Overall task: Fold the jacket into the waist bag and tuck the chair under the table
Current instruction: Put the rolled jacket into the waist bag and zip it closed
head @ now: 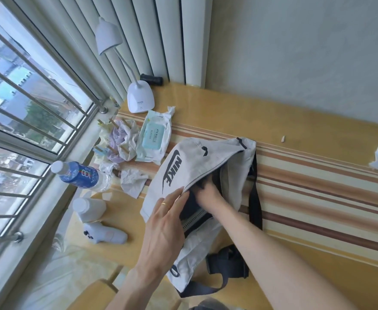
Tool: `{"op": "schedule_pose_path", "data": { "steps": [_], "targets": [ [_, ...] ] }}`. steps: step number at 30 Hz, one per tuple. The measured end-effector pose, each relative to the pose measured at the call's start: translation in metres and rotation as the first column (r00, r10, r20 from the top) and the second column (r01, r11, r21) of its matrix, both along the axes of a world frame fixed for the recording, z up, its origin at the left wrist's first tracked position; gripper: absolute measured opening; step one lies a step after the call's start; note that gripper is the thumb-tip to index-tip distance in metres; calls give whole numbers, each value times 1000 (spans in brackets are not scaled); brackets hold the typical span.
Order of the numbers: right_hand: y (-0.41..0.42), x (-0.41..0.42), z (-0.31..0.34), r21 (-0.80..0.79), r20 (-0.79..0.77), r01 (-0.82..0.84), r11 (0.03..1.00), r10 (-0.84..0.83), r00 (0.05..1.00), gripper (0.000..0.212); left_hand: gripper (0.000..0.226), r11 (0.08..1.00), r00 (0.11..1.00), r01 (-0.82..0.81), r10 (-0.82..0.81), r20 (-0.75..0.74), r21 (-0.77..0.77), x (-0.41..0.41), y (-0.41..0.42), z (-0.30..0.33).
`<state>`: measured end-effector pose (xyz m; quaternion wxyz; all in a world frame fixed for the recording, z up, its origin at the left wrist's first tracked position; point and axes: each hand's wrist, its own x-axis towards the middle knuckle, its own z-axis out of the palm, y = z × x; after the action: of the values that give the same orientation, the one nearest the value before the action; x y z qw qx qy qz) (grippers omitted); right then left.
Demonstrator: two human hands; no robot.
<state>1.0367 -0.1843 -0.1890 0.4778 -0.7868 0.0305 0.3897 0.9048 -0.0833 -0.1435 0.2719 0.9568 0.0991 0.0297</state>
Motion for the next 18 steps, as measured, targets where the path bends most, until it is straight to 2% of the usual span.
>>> {"op": "schedule_pose_path", "data": {
  "steps": [1, 2, 3, 5, 7, 8, 10, 12, 15, 18],
  "targets": [
    [2, -5, -1, -133, 71, -167, 977, 178, 982, 58, 78, 1000, 1000, 22, -22, -16, 1, -3, 1, -2],
    [0, -10, -4, -291, 174, -252, 923, 310, 935, 54, 76, 999, 998, 53, -53, -41, 0, -6, 2, -6],
    [-7, -15, -6, -416, 254, -258, 872, 384, 888, 53, 72, 995, 993, 98, -98, -70, -8, -9, 4, -13],
    [-27, -26, -7, -518, 344, -248, 818, 465, 816, 55, 61, 980, 969, 194, -197, -148, -35, -15, 7, -28],
    [-53, -31, -12, -634, 367, -325, 701, 643, 672, 47, 56, 963, 937, 257, -268, -223, -77, -21, 5, -39],
    [-67, -32, -14, -676, 361, -371, 637, 725, 587, 42, 51, 964, 932, 236, -259, -253, -118, -24, 4, -40],
    [-84, -28, -14, -711, 334, -457, 534, 829, 448, 40, 41, 978, 953, 79, -131, -274, -194, -31, 2, -35],
    [-90, -23, -9, -719, 273, -532, 447, 886, 375, 46, 42, 980, 964, -69, 17, -266, -188, -42, 2, -30],
    [-89, -18, 0, -696, 209, -616, 369, 925, 317, 36, 49, 970, 942, -177, 118, -313, -166, -63, 2, -31],
    [-86, -18, 9, -634, 170, -686, 357, 930, 327, 21, 35, 970, 935, -202, 149, -323, -136, -75, -1, -38]
  ]
}}
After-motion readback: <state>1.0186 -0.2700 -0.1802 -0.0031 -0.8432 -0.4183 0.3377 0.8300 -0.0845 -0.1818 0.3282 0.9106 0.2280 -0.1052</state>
